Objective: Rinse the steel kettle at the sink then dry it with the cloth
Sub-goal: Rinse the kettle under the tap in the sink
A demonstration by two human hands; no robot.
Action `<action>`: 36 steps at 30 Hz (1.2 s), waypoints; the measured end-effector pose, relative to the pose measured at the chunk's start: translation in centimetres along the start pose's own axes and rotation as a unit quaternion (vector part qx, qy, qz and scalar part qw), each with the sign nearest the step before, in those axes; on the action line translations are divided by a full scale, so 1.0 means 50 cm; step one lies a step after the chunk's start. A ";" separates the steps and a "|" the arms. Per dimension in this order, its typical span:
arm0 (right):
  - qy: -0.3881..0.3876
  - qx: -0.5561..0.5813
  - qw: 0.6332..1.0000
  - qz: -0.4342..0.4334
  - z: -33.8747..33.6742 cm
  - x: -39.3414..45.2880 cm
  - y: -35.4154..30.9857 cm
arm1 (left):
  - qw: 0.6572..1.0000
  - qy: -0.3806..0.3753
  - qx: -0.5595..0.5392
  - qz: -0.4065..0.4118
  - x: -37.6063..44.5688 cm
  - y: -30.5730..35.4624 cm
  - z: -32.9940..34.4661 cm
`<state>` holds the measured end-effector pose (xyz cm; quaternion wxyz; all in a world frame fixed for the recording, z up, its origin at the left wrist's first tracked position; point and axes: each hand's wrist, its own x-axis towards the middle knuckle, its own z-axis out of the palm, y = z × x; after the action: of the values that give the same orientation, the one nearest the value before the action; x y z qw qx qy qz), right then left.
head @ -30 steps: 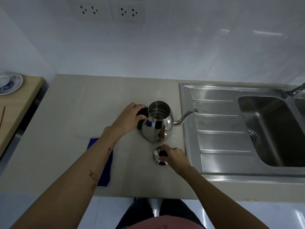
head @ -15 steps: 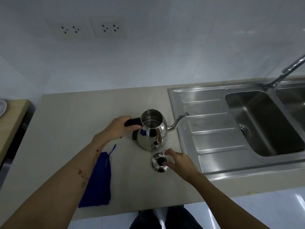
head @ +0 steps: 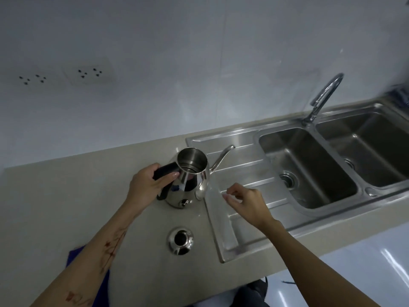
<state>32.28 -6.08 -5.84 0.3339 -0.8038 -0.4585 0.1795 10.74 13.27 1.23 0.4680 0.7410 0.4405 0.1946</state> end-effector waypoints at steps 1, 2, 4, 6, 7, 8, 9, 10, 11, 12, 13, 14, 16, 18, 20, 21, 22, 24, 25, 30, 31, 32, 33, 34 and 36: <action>0.023 0.019 1.000 0.004 -0.024 0.011 0.015 | 1.000 0.011 0.007 0.009 0.002 0.028 0.025; 0.050 0.030 0.998 0.007 -0.052 0.023 0.031 | 1.000 0.018 0.012 0.017 0.009 0.053 0.052; 0.102 0.032 0.994 0.015 -0.118 0.045 0.062 | 0.999 0.027 0.017 0.025 0.022 0.108 0.113; 0.134 0.023 0.990 0.031 -0.194 0.066 0.107 | 0.999 0.031 0.023 0.033 0.035 0.164 0.180; 0.144 0.014 0.989 0.040 -0.233 0.075 0.133 | 0.998 0.032 0.025 0.037 0.042 0.192 0.213; 0.152 0.005 0.987 0.047 -0.271 0.084 0.161 | 0.998 0.033 0.023 0.041 0.049 0.215 0.247; 0.156 0.002 0.986 0.051 -0.305 0.095 0.192 | 0.998 0.033 0.021 0.042 0.057 0.238 0.280; 0.160 -0.001 0.986 0.054 -0.339 0.103 0.220 | 0.998 0.031 0.022 0.042 0.069 0.256 0.313; 0.162 -0.003 0.985 0.056 -0.370 0.111 0.247 | 0.998 0.030 0.023 0.044 0.080 0.275 0.346; 0.163 -0.010 0.985 0.059 -0.400 0.119 0.273 | 0.998 0.030 0.022 0.045 0.092 0.289 0.380; 0.164 -0.013 0.985 0.058 -0.428 0.126 0.295 | 0.998 0.033 0.020 0.044 0.103 0.305 0.413; 0.161 -0.015 0.985 0.058 -0.454 0.135 0.314 | 0.998 0.036 0.021 0.044 0.116 0.321 0.445; 0.153 -0.023 0.986 0.056 -0.500 0.156 0.349 | 0.998 0.042 0.037 0.038 0.141 0.352 0.506; 0.154 -0.029 0.986 0.061 -0.536 0.185 0.386 | 0.997 0.042 0.057 0.038 0.170 0.379 0.564; 0.156 -0.026 0.985 0.070 -0.562 0.216 0.424 | 0.996 0.037 0.075 0.033 0.199 0.404 0.613; 0.154 -0.022 0.985 0.072 -0.571 0.231 0.442 | 0.996 0.034 0.078 0.025 0.212 0.414 0.634; 0.152 -0.021 0.985 0.074 -0.579 0.245 0.458 | 0.996 0.032 0.081 0.013 0.224 0.424 0.653; 0.146 -0.020 0.986 0.075 -0.594 0.275 0.482 | 0.995 0.033 0.095 -0.002 0.247 0.441 0.687; 0.140 -0.022 0.987 0.074 -0.599 0.291 0.493 | 0.994 0.034 0.103 -0.006 0.258 0.448 0.701; 0.120 -0.043 0.989 0.074 -0.614 0.373 0.522 | 0.991 0.016 0.129 -0.021 0.304 0.477 0.753; 0.125 -0.053 0.988 0.070 -0.616 0.387 0.525 | 0.991 0.015 0.131 -0.024 0.311 0.483 0.761; 0.133 -0.063 0.987 0.065 -0.618 0.401 0.528 | 0.991 0.016 0.132 -0.025 0.319 0.489 0.768; 0.143 -0.074 0.985 0.057 -0.622 0.415 0.529 | 0.991 0.018 0.132 -0.024 0.326 0.493 0.776; 0.155 -0.084 0.983 0.047 -0.626 0.429 0.531 | 0.991 0.020 0.131 -0.024 0.333 0.497 0.782; 0.169 -0.097 0.980 0.036 -0.639 0.457 0.537 | 0.991 0.020 0.126 -0.024 0.344 0.502 0.795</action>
<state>79.61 -7.96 -1.49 0.3201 -0.8671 -0.3816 0.0076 59.63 2.54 1.49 0.3661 0.7795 0.4884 0.1409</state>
